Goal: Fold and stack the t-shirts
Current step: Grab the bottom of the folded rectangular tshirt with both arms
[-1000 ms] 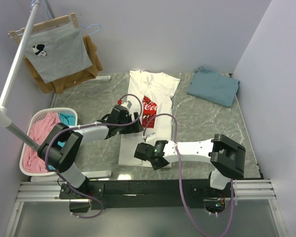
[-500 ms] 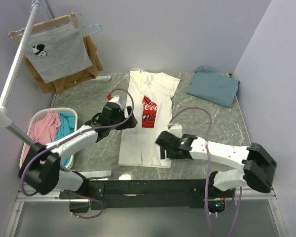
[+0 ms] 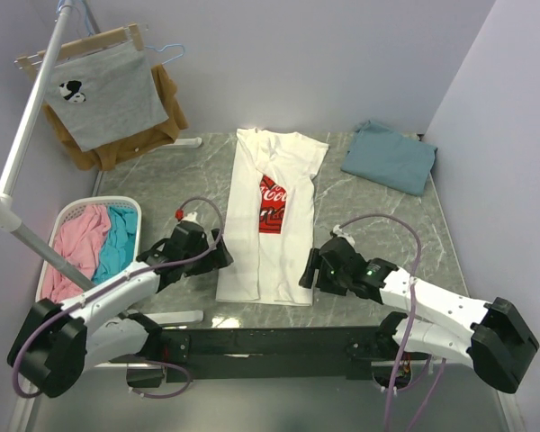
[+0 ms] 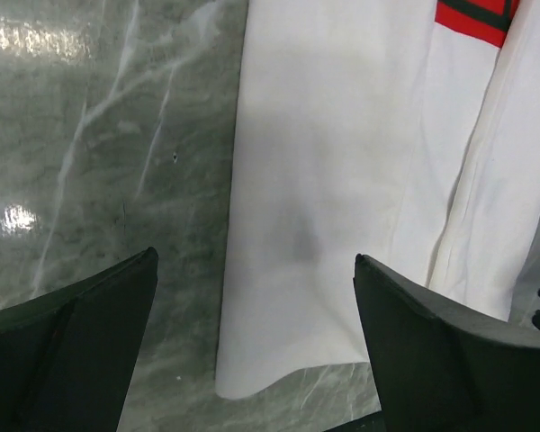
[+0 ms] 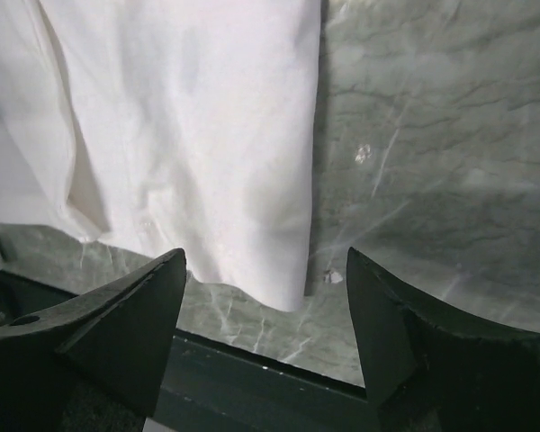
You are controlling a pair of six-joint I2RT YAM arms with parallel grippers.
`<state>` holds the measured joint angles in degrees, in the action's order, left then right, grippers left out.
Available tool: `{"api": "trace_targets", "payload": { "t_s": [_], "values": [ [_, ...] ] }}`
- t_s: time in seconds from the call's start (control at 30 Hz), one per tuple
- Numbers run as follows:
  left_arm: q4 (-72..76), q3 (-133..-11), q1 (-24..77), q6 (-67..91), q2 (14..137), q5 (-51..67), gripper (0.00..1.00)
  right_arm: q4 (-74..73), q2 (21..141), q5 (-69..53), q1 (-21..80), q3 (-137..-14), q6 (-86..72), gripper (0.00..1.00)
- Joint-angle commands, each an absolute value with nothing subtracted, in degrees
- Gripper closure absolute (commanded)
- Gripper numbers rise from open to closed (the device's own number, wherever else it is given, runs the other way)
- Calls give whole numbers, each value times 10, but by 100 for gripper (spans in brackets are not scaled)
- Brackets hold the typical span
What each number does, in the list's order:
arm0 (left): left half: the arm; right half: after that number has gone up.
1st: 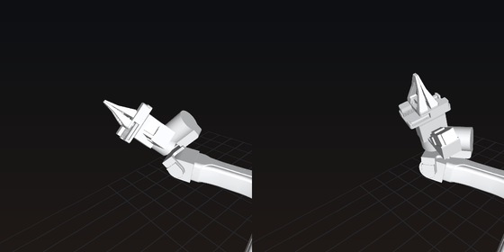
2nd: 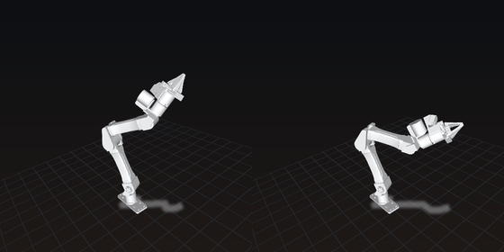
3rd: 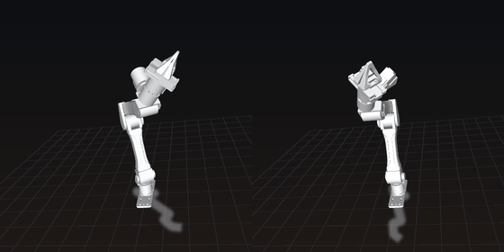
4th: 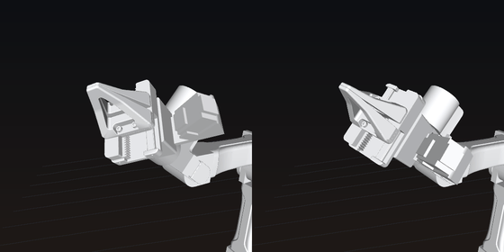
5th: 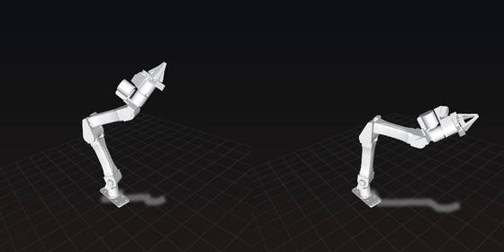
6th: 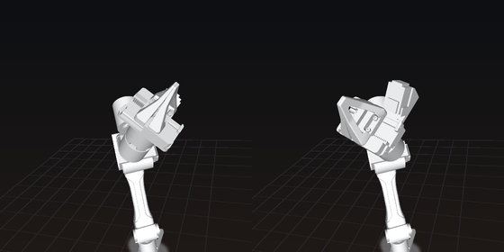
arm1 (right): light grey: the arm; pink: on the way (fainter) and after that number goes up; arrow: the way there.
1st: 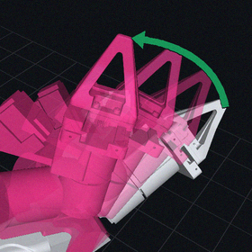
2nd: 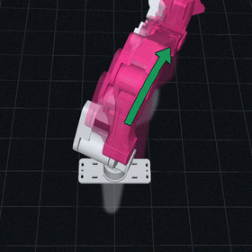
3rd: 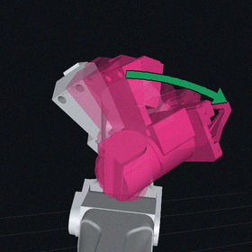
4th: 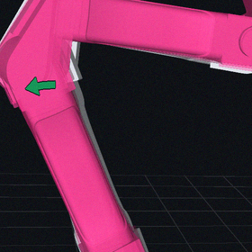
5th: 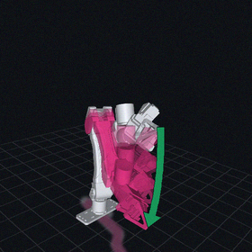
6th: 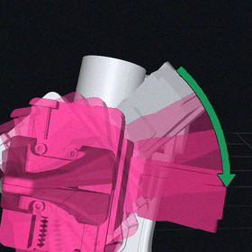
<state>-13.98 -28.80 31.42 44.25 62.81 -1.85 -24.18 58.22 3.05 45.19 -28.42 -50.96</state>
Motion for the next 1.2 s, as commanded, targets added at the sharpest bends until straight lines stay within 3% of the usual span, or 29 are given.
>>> {"api": "trace_targets", "payload": {
  "t_s": [0.0,0.47,0.73,0.8,0.93,1.03,1.07,1.17],
  "values": [
    [-145,-263,315,474,585,9,5,-191,574,-29,446,-251,-538,22],
    [-149,-164,352,540,490,69,13,-172,586,-65,446,-211,-567,26],
    [-138,-117,374,571,478,79,31,-136,612,-70,446,-200,-580,30],
    [-139,-104,378,575,473,81,41,-126,624,-79,447,-203,-581,36],
    [-136,-96,379,577,468,76,51,-98,645,-94,447,-193,-582,56],
    [-132,-96,379,577,480,75,59,-92,651,-96,446,-195,-581,74],
    [-129,-96,380,577,482,75,65,-104,651,-85,447,-199,-581,84],
    [-144,-99,381,577,481,75,79,-152,635,-52,446,-207,-579,99]
  ]
}}
